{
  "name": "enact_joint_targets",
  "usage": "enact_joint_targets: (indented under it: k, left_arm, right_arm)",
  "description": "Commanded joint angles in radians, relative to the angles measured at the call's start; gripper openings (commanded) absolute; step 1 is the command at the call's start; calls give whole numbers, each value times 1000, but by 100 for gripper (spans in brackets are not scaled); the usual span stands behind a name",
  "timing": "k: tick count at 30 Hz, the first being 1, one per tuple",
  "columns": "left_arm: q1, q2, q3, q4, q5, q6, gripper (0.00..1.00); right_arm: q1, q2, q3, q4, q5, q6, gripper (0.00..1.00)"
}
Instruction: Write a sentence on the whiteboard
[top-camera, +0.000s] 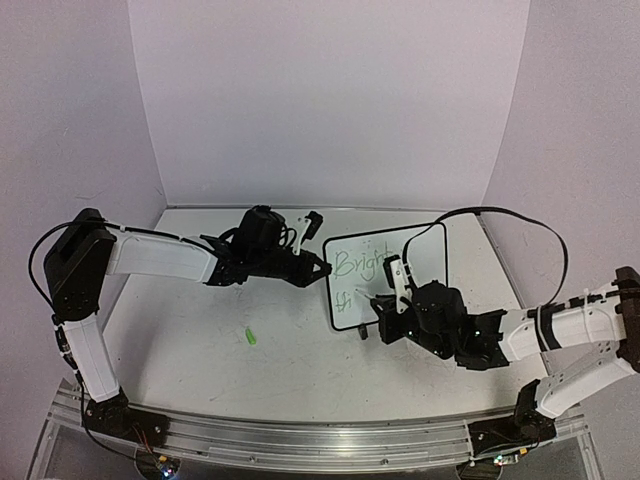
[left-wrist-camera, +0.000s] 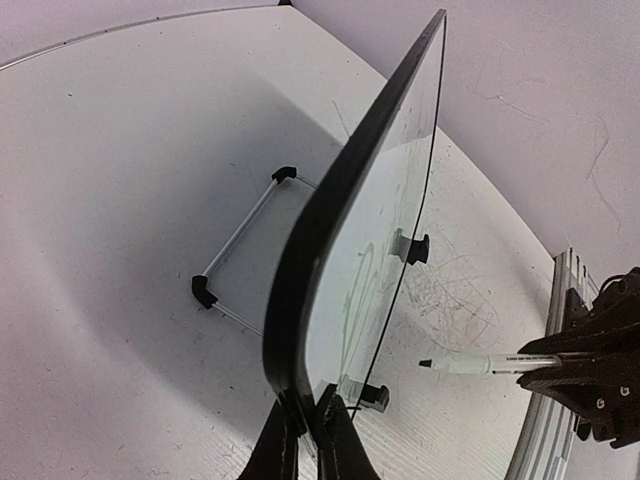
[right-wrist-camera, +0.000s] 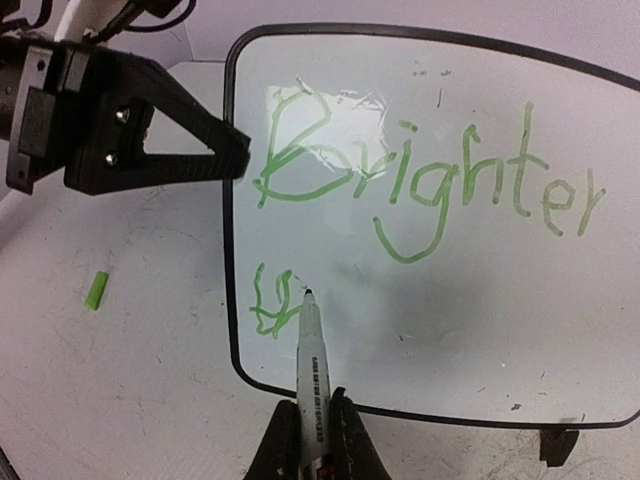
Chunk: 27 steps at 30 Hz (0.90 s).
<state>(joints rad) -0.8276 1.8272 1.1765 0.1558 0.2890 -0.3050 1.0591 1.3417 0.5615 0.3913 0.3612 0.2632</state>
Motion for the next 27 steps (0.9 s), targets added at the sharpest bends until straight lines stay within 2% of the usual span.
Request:
enact_joint_targets:
  k: [1,27]
  left_arm:
    - [22,3,39,-36,-96,47,0]
    - [22,-5,38,-37,-99,50,0]
  right_arm:
    - [-14,39,13,41,22,-12,0]
    - [-27,120,51,4,65,5,0]
